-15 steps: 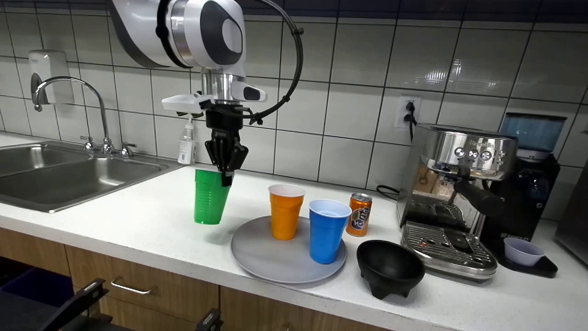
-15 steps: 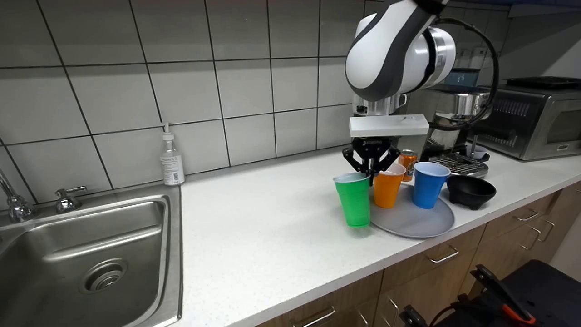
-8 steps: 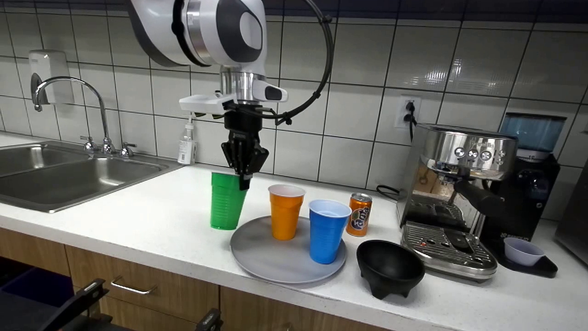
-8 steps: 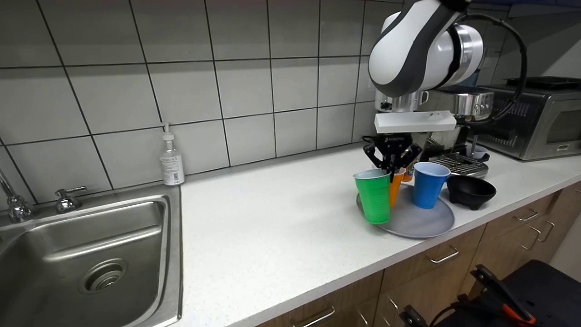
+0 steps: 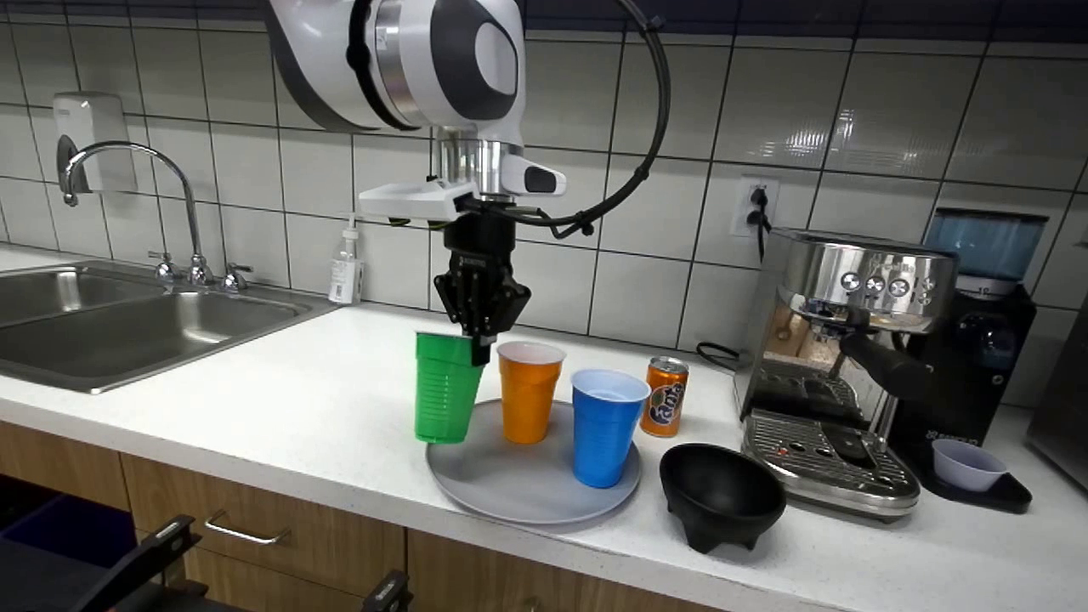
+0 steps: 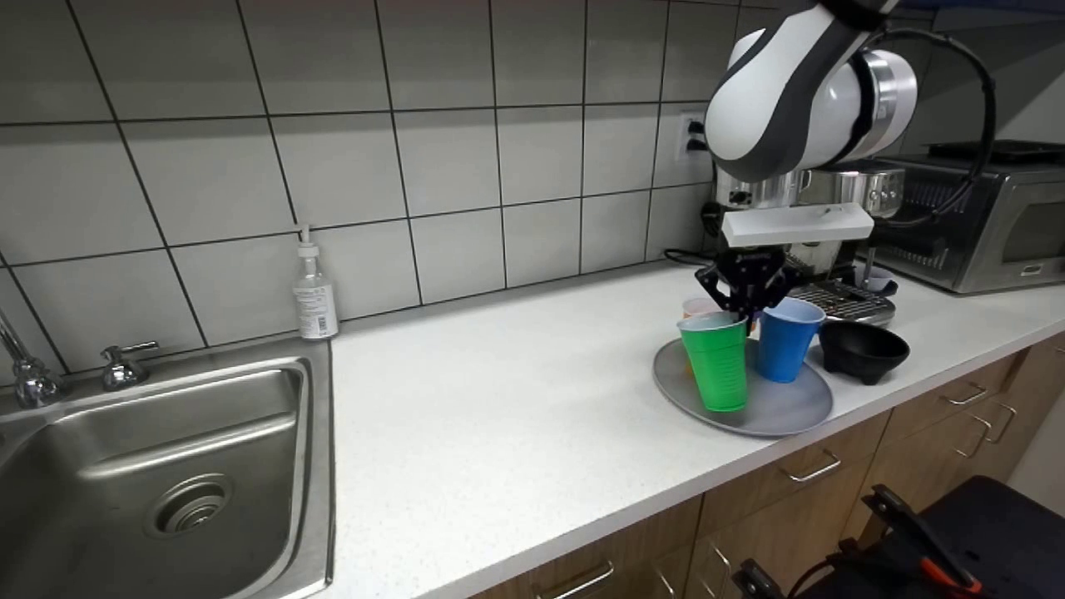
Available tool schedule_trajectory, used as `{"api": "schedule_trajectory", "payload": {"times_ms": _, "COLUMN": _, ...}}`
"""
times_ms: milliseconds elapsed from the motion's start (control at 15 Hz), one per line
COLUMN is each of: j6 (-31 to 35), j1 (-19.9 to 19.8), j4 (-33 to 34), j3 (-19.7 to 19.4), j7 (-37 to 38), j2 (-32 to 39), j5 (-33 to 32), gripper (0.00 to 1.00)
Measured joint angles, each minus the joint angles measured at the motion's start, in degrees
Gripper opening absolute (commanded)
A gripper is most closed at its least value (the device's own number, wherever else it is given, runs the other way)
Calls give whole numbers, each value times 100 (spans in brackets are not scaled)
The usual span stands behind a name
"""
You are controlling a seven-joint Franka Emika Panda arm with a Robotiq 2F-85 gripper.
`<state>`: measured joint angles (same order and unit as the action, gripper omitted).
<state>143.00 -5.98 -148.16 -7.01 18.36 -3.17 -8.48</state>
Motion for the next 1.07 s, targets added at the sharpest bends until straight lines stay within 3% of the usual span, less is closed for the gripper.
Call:
{"api": "schedule_trajectory", "payload": {"times_ms": 400, "j6": 183, "j1": -151, "j4": -70, "j3": -111, "j7": -1, "j2": 52, "j5": -396, "gripper": 1}}
{"api": "schedule_trajectory", "payload": {"times_ms": 1067, "j6": 1052, "j1": -259, "j4": -228, "j3": -335, "j7": -1, "j2": 434, "j5": -680, "gripper": 1}}
